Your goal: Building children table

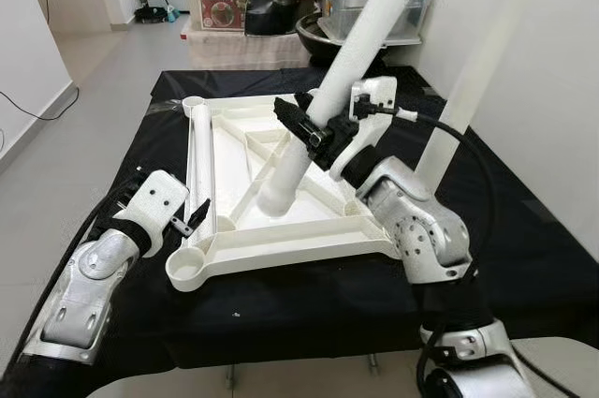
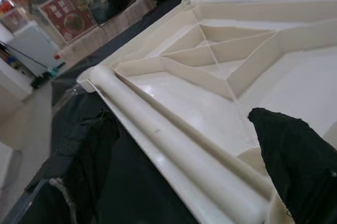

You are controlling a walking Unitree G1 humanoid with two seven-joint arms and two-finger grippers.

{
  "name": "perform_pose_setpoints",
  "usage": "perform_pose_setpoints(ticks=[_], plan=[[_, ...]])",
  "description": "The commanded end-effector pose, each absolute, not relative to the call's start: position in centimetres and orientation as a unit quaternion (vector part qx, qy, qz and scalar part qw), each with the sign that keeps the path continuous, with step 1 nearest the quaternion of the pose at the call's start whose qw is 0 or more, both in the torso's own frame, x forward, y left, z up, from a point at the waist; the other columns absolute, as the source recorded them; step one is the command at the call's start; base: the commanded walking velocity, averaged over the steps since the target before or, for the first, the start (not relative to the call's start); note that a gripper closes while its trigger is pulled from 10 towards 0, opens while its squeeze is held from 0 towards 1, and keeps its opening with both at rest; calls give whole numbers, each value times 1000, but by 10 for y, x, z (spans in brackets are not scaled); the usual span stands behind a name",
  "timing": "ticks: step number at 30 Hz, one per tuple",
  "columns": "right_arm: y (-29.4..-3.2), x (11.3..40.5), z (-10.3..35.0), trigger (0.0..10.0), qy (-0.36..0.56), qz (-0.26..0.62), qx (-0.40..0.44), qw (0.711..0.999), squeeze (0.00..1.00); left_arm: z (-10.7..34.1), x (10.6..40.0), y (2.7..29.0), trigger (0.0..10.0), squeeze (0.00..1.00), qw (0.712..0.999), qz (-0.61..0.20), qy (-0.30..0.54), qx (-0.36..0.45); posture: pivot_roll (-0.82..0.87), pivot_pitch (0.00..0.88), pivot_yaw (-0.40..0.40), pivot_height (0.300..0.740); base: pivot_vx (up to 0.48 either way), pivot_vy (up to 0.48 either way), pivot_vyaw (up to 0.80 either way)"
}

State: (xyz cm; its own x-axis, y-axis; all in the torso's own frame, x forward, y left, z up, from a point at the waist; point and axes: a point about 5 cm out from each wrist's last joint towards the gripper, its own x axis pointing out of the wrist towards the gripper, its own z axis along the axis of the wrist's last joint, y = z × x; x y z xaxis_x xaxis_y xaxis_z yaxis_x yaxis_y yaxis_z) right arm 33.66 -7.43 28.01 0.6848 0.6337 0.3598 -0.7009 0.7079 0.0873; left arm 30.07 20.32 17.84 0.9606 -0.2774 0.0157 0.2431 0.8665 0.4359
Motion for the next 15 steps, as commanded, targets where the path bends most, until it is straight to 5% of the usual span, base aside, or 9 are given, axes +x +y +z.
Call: perform_pose_setpoints(ticks=[1, 8, 10, 11, 14, 15], plan=[[-81, 334, 299, 0, -197, 354, 95, 909, 0, 173, 297, 202, 10000, 0, 973, -132, -30, 187, 79, 0, -67, 740, 0, 0, 0], [-105, 341, 314, 0, -196, 297, 198, 913, 0, 154, 287, 194, 10000, 0, 983, -130, 9, 128, 70, 0, -60, 740, 0, 0, 0], [-113, 343, 320, 3961, -198, 283, 236, 908, 0, 143, 279, 188, 10000, 0, 981, -148, 27, 124, 71, 0, -59, 740, 0, 0, 0], [-115, 343, 323, 5059, -201, 283, 243, 906, 0, 141, 276, 184, 10000, 0, 980, -156, 30, 121, 71, 0, -59, 740, 0, 0, 0], [-115, 343, 325, 6275, -201, 286, 256, 901, 0, 138, 274, 179, 10000, 0, 980, -164, 33, 111, 68, 0, -57, 740, 0, 0, 0], [-115, 343, 326, 9373, -201, 289, 263, 898, 0, 137, 273, 176, 10000, 0, 980, -168, 34, 104, 67, 0, -58, 740, 0, 0, 0]])
